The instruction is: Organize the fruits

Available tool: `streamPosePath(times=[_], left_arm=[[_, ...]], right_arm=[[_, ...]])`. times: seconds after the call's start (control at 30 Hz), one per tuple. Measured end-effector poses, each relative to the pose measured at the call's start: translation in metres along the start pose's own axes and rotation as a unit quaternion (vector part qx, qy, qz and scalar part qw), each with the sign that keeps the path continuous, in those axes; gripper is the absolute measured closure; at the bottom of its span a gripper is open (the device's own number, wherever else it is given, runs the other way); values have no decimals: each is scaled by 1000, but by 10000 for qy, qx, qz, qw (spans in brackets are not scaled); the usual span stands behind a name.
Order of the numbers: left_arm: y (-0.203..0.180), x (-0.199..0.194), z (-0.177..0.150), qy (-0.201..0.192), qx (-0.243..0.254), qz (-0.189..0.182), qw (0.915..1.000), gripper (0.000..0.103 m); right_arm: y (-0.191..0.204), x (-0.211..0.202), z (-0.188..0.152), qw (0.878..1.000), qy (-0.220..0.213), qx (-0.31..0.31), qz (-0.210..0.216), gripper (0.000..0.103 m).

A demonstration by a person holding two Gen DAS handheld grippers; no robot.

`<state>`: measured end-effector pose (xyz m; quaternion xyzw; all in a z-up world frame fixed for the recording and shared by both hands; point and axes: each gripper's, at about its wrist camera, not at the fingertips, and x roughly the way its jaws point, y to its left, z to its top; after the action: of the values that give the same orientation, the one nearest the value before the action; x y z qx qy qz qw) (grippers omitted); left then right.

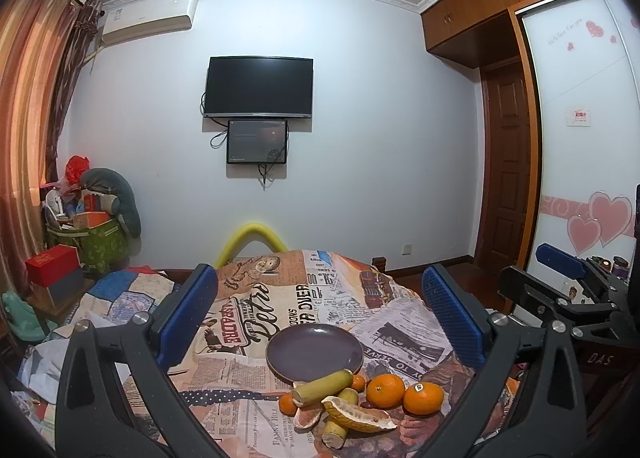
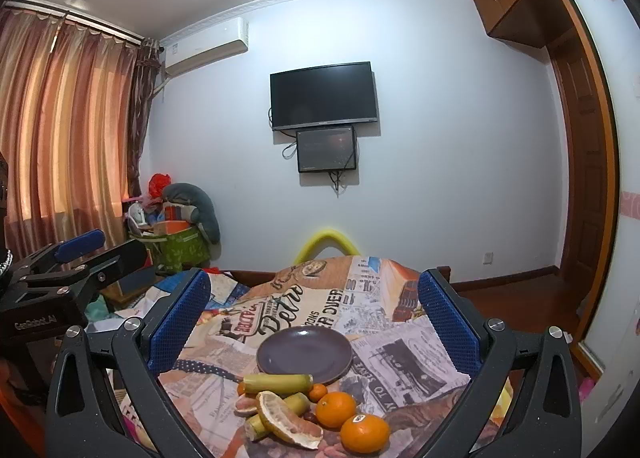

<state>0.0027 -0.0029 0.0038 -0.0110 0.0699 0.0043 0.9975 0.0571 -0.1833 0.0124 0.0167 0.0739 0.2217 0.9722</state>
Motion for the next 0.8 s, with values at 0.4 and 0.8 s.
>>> streamPosePath(times=[0.4,0.8], left_arm=[[-1,0,-1,-6,-9,15,10000,0],[4,1,-4,-2,-37,41,10000,0]], right_arm=[[0,0,0,10000,20,34,27,0],[0,1,0,10000,71,37,41,0]])
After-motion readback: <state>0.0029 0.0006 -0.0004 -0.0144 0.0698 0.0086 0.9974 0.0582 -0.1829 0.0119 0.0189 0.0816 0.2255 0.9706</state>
